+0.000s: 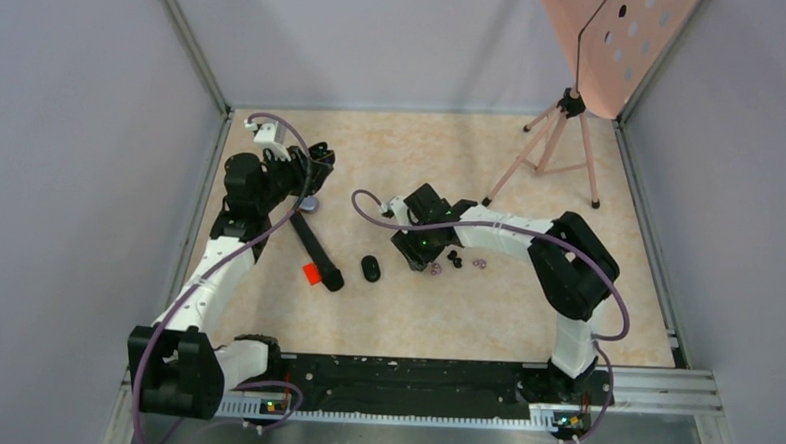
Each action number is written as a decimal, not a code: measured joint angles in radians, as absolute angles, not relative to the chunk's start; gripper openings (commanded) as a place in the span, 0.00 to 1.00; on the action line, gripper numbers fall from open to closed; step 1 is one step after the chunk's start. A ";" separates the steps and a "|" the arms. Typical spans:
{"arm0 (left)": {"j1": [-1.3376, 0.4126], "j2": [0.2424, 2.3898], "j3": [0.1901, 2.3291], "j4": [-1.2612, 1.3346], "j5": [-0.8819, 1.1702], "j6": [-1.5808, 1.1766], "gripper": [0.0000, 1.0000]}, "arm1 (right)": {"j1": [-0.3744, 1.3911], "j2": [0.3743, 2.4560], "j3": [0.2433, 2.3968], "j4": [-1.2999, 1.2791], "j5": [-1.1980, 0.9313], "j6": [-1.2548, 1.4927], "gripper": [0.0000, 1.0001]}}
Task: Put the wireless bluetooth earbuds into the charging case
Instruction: Pick up the earbud from the center of the board.
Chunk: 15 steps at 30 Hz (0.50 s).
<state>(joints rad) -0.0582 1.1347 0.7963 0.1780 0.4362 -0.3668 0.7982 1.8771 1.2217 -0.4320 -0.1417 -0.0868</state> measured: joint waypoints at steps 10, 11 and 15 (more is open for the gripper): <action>-0.057 1.134 0.796 0.181 0.437 -0.368 0.00 | 0.781 1.887 1.242 -0.471 -0.061 -0.284 0.49; -0.057 1.134 0.796 0.181 0.437 -0.368 0.00 | 0.773 1.888 1.246 -0.472 -0.053 -0.296 0.49; -0.056 1.124 0.793 0.181 0.437 -0.369 0.00 | 0.720 1.901 1.276 -0.481 -0.042 -0.306 0.48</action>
<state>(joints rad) -0.0563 1.1244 0.7929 0.1814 0.4366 -0.3687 0.7204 1.9007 1.2758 -0.4812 -0.0418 -0.3061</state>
